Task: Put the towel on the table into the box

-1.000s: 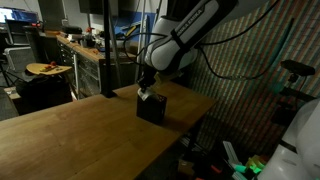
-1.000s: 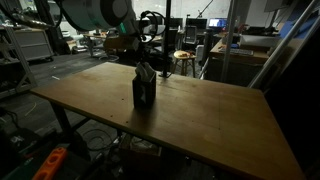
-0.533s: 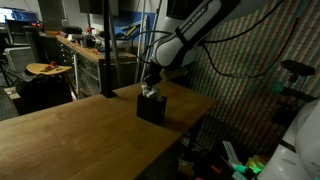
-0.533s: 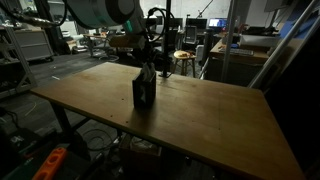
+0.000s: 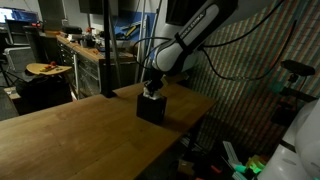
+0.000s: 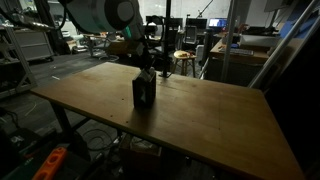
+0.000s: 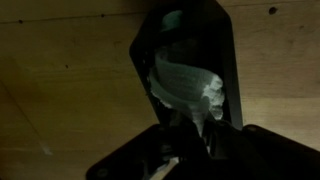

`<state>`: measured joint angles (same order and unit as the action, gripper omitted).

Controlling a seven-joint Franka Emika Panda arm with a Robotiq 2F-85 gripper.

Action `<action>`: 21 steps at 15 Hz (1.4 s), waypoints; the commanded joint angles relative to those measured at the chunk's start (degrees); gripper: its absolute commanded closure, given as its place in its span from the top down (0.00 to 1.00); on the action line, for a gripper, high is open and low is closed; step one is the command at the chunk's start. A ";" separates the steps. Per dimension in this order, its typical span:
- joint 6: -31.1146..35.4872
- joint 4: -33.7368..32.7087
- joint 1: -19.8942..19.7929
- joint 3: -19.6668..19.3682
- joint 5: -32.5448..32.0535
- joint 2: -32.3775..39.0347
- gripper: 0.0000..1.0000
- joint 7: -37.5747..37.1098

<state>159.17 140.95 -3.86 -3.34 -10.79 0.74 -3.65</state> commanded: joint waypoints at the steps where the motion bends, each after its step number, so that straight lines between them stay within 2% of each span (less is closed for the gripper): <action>1: 1.84 0.98 0.13 -0.03 2.65 2.24 0.04 3.23; 5: 3.14 0.71 0.12 0.41 4.99 6.42 0.04 5.75; 8: 2.84 0.36 -0.10 0.70 7.65 6.83 0.04 8.61; 9: 2.31 0.00 -0.22 0.59 8.37 6.81 0.12 9.23; 10: 1.98 -0.17 -0.35 0.49 9.02 6.60 0.30 9.81; 13: 0.62 -0.69 -0.84 -0.33 9.14 5.26 0.52 9.67; 21: -5.46 -2.47 -0.81 -2.24 3.40 1.09 0.54 5.80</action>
<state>156.89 139.89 -4.78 -5.04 -4.75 4.13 4.07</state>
